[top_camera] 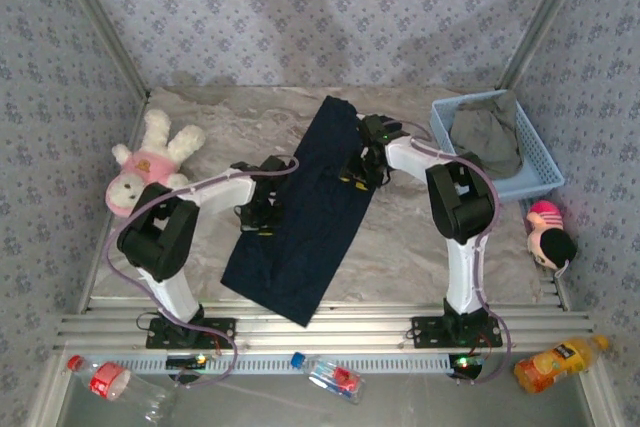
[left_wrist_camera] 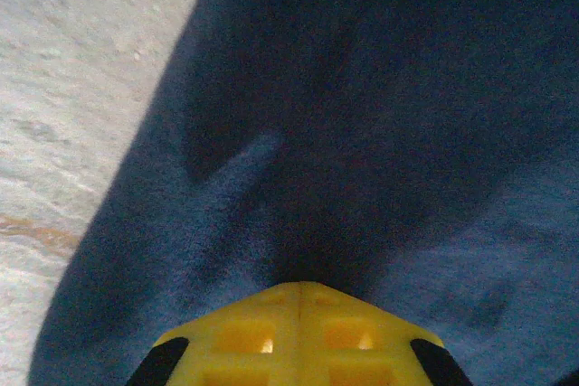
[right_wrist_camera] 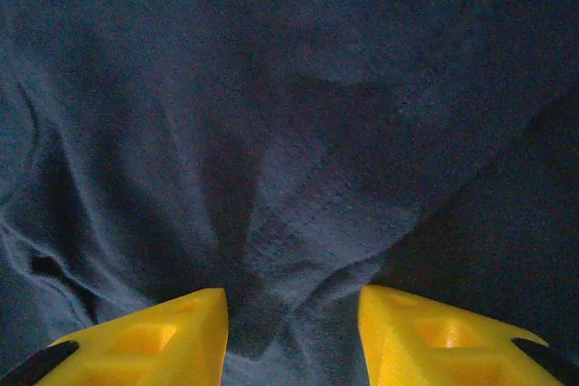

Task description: Fold and stack the mixed laundry pile

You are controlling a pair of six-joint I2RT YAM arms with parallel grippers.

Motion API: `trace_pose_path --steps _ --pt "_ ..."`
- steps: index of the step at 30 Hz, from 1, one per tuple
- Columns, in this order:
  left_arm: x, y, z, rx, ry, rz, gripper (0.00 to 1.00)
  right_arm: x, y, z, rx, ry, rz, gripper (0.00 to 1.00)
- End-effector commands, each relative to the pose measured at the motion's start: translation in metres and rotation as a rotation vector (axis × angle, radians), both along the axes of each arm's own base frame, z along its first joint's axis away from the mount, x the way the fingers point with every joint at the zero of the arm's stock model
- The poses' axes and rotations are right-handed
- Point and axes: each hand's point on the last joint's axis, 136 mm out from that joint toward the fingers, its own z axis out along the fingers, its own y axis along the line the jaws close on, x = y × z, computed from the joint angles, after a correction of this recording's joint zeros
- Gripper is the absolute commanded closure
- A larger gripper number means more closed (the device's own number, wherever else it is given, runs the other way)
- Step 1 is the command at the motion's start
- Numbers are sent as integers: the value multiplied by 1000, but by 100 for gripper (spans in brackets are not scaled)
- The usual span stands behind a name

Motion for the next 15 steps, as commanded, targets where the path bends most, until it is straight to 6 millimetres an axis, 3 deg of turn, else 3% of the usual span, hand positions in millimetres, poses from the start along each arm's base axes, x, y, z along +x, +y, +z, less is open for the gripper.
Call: trace_pose_path --steps 1,6,10,12,15 --pt "-5 -13 -11 -28 7 17 100 23 0 -24 -12 17 -25 54" --pt "-8 -54 -26 -96 11 109 100 71 6 -29 30 -24 -17 54" --pt "-9 -94 -22 -157 3 140 100 107 18 -22 102 -65 18 53" --pt "-6 -112 -13 -186 -7 137 100 121 21 -3 123 -103 38 53" --pt "9 -116 11 -185 -58 129 97 128 19 37 143 -173 57 52"
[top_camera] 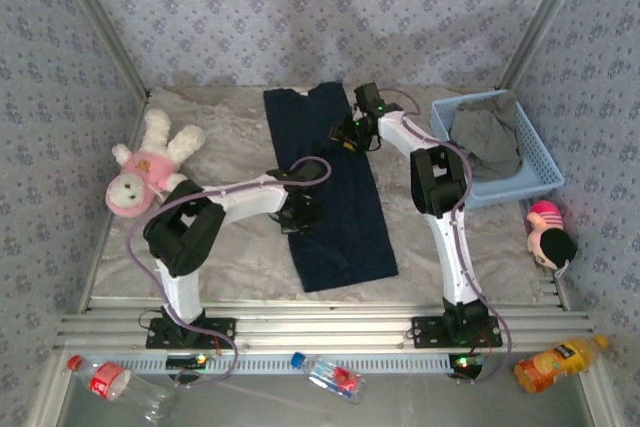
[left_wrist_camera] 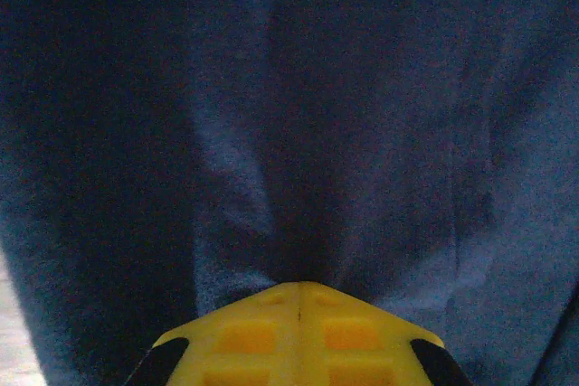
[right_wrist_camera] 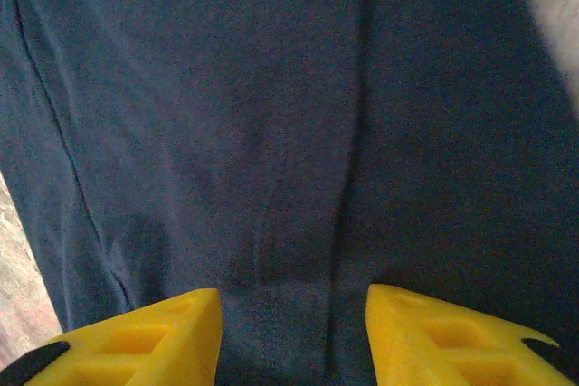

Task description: Fold and stack the mixed laundry pile

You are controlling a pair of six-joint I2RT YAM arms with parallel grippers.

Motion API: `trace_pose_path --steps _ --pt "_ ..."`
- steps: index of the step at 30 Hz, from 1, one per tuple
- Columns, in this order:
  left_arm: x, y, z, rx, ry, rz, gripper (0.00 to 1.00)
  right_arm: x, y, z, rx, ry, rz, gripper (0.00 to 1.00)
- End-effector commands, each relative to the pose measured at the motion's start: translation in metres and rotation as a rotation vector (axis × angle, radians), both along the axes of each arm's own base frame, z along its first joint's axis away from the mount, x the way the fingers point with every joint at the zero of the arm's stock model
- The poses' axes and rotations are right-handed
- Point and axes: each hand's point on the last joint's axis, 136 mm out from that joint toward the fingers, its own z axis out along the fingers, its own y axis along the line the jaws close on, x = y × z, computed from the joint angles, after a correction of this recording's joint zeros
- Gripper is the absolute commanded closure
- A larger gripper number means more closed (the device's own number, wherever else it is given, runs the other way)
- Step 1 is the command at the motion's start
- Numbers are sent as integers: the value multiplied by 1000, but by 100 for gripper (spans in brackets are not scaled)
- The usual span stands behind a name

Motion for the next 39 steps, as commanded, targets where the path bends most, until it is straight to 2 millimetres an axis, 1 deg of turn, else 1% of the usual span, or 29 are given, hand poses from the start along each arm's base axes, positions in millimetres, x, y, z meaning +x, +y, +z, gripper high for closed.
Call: trace_pose_path --steps 1,3,4,6,8,10,12,14,16,18,19,22,23,24,25,27,28,30,32,34,37,38,39 --pt "9 -2 16 3 -5 38 95 -3 -5 38 -9 -55 71 51" --pt "28 4 42 -5 -56 29 91 -18 -11 61 -22 -66 96 50" --pt "37 7 53 -12 -80 28 90 -25 -12 70 -27 -77 112 50" --pt "62 13 78 -39 -141 26 87 -47 -18 85 -38 -84 134 50" --pt "86 19 97 -62 -194 32 85 -72 -22 93 -51 -80 154 50" --pt "110 25 113 -88 -235 39 84 -104 -27 96 -72 -66 188 50" --pt "136 29 123 -107 -277 38 84 -139 -30 97 -84 -47 219 49" --pt "158 32 128 -125 -304 45 84 -178 -29 91 -107 -13 251 49" --pt "178 34 128 -133 -321 47 84 -219 -28 83 -141 26 290 49" --pt "196 36 123 -127 -331 48 85 -259 -25 76 -187 47 326 49" --pt "204 38 118 -120 -330 52 85 -285 -26 64 -207 81 342 48" --pt "225 41 101 -103 -322 62 85 -333 -18 52 -226 120 384 48" --pt "230 43 90 -93 -310 64 85 -345 -17 47 -241 128 399 48" --pt "239 41 91 -101 -322 70 85 -356 -15 41 -258 128 427 48" --pt "246 41 84 -103 -317 74 85 -367 -13 34 -274 144 430 48" --pt "254 42 71 -98 -304 82 85 -380 -13 20 -316 165 461 48" --pt "257 42 63 -92 -291 89 86 -383 -16 13 -347 170 463 49" --pt "257 44 47 -70 -255 95 86 -382 -19 3 -384 173 449 50" --pt "254 44 31 -55 -218 104 85 -379 -15 -1 -383 164 442 51" --pt "249 47 17 -45 -185 111 86 -376 -10 0 -389 153 453 53" --pt "242 50 1 -31 -153 115 86 -378 -12 -5 -412 171 474 55" --pt "241 49 -1 -30 -148 114 86 -379 -11 -6 -409 181 477 57" --pt "239 50 -4 -27 -141 114 86 -378 -11 -7 -407 182 480 67"
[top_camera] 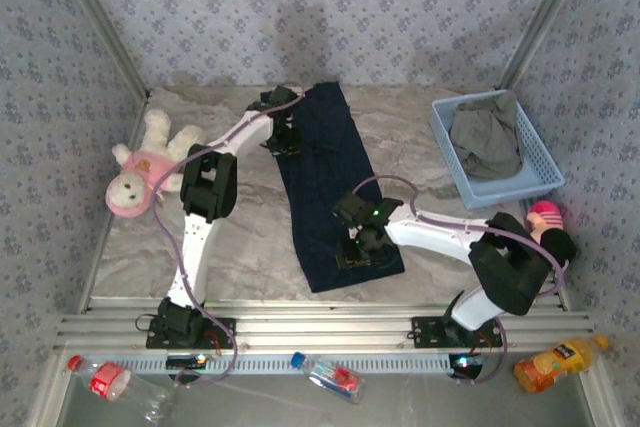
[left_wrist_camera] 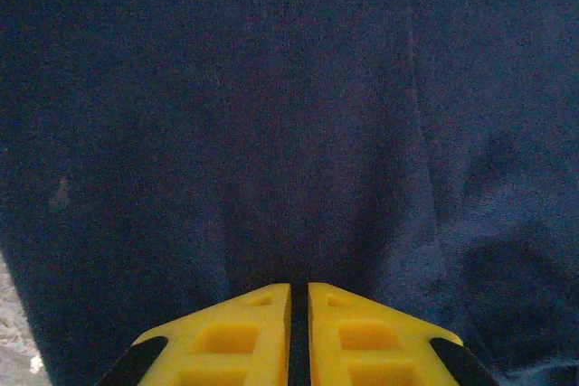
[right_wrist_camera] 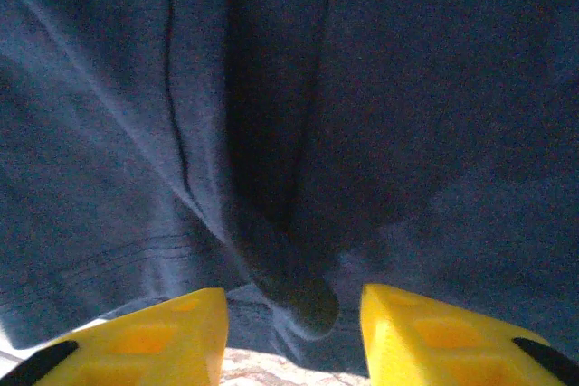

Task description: Fold and stack the mixed laundry pile

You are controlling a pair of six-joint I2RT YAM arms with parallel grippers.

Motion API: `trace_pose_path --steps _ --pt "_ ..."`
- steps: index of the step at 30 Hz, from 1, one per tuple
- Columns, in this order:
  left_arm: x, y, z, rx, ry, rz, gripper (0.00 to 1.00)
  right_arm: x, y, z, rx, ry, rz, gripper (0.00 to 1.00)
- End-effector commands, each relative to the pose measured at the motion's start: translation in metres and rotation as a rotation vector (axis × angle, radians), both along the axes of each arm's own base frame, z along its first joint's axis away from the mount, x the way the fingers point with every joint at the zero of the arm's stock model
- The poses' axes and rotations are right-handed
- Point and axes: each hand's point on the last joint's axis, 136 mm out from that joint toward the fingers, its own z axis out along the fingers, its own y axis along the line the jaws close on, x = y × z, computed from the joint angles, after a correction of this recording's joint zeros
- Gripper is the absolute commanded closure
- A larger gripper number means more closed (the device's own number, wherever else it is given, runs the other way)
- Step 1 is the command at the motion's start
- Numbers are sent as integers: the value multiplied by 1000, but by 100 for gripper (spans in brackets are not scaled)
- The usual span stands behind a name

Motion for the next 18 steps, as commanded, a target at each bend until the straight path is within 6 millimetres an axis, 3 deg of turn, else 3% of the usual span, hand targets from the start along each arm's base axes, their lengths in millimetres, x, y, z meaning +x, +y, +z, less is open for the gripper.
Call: trace_pose_path --steps 1,5,9,15,18 --pt "-13 4 -16 12 62 2 86 5 4 2 -8 -11 6 76" --pt "-13 5 -19 16 73 5 86 2 5 10 -7 -10 23 100" --pt "-11 7 -21 20 80 11 86 -21 -4 18 -21 39 38 100" --pt "-4 7 -17 14 70 16 86 -64 -20 -1 -36 158 16 100" --pt "-1 4 -12 0 62 14 85 -69 -22 -6 -40 176 20 100"
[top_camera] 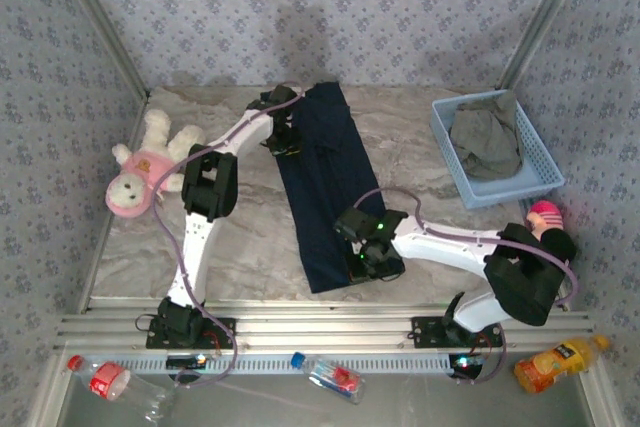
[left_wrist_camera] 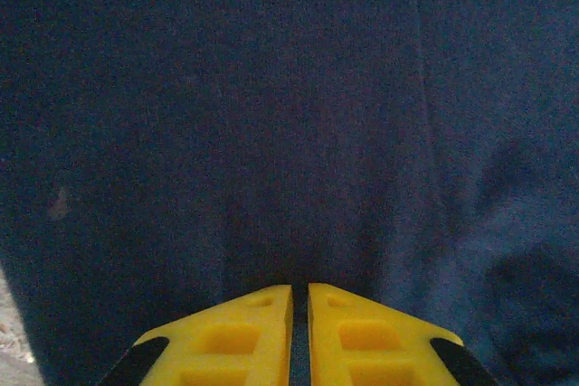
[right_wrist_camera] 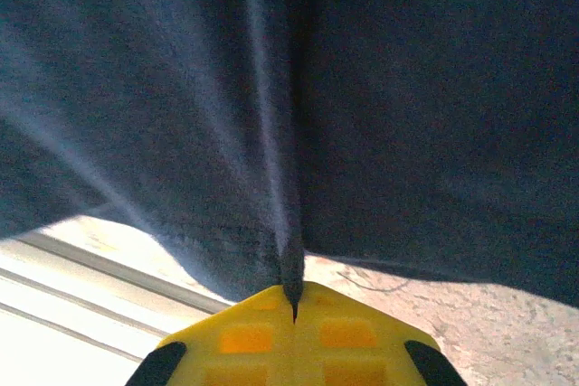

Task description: Fold and stack the mixed laundry pile

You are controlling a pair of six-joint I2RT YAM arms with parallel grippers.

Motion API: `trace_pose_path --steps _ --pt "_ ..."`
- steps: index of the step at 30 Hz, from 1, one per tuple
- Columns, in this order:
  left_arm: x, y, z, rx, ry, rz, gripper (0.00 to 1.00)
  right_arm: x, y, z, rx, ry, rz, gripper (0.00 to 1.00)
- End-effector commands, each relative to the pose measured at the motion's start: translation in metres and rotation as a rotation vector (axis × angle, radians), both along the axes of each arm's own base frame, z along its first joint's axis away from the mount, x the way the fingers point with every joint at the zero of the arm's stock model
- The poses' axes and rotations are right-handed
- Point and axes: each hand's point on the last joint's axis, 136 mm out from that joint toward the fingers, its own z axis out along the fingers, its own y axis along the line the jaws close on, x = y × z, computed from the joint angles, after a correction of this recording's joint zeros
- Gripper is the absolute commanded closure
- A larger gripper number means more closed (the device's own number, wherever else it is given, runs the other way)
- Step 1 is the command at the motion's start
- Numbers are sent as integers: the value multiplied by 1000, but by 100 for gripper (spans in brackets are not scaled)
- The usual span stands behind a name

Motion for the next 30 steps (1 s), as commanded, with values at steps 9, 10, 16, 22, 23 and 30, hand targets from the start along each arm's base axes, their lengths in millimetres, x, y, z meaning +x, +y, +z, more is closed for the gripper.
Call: trace_pose_path --steps 9,10,16,22,23,30 --pt "-5 -12 6 -54 30 -45 65 16 -3 18 -9 15 -32 61" --pt "-5 -14 11 -66 29 -53 54 20 -4 22 -2 4 -38 57" --pt "-10 -23 66 -82 -41 -126 32 50 -23 42 20 -76 -129 50" --pt "-49 -24 111 -51 -94 -180 30 73 -73 29 -10 -118 -252 39" --pt "-61 -24 109 -46 -86 -182 31 75 -78 25 -3 -112 -273 38" --pt "-162 -12 81 -130 5 -53 31 64 -109 5 31 -77 -356 41"
